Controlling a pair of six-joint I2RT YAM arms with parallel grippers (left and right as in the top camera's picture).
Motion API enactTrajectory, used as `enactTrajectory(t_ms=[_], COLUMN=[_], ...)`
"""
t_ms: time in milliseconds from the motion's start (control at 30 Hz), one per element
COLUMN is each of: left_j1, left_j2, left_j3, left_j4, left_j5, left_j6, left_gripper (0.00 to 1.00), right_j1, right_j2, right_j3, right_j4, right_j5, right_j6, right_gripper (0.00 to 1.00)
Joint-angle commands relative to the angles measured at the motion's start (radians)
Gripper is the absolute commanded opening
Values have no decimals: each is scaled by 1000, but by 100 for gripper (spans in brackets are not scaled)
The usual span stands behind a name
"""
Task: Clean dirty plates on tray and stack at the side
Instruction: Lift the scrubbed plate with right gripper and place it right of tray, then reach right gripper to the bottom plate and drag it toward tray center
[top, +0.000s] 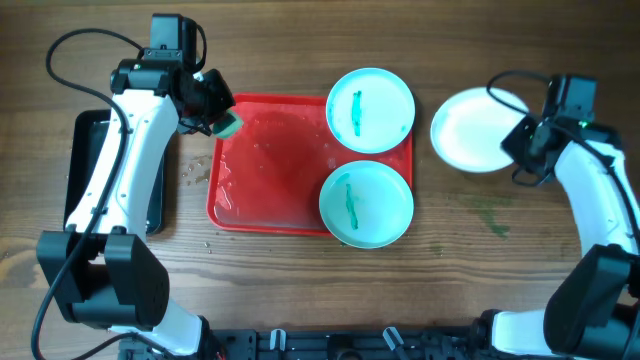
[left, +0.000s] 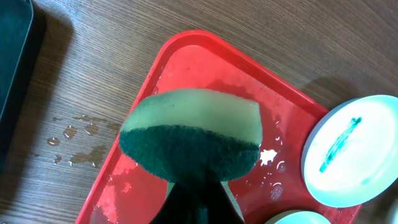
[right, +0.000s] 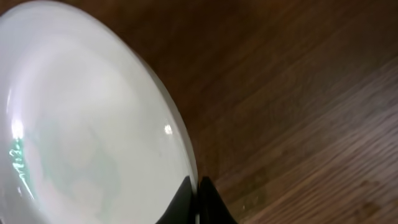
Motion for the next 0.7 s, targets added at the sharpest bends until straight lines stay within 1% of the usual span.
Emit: enactTrajectory(t_ms=[0,33,67,100,133,167,200,267,333,400,467,667], left_j1=[-3,-5,-5,-5,-5,-5,-5,-5,-5,-5,-8,-31], left_j2=[6,6,6,6,6,6,6,6,6,6,6,6], left_j3=[-3,-3,-3,-3,-3,-3,-3,-3,-3,-3,-3,-3], left_j4=[3,3,3,4,4,4,4,4,2,0,0,0], left_j5=[8,8,8,8,8,8,8,8,13,20,20,19], left_j6=[12,12,12,12,12,12,12,12,13,13,16,19], left_gripper=[4,4,4,4,4,4,4,4,4,4,4,4], right_j1=[2,2,2,2,3,3,3,3,4,13,47,228], right_j2=[3,13,25,45,54,56,56,55,42,23,-4,-1], right_j3=[-103,-126,-136,-138,-138,-138,-126,-64,32,98,122,81], right_j4=[56,69,71,68,66,63,43,-43,-175,-253,-281,-295], right_j5=[23,35,41,34,0,-42,-84,-126,-196,-273,-385,-397], right_j6=[9,8,7,-26,-69,-95,-106,-134,-216,-294,-367,-365], right_gripper=[4,5,8,16,27,33,43,45,44,44,45,45])
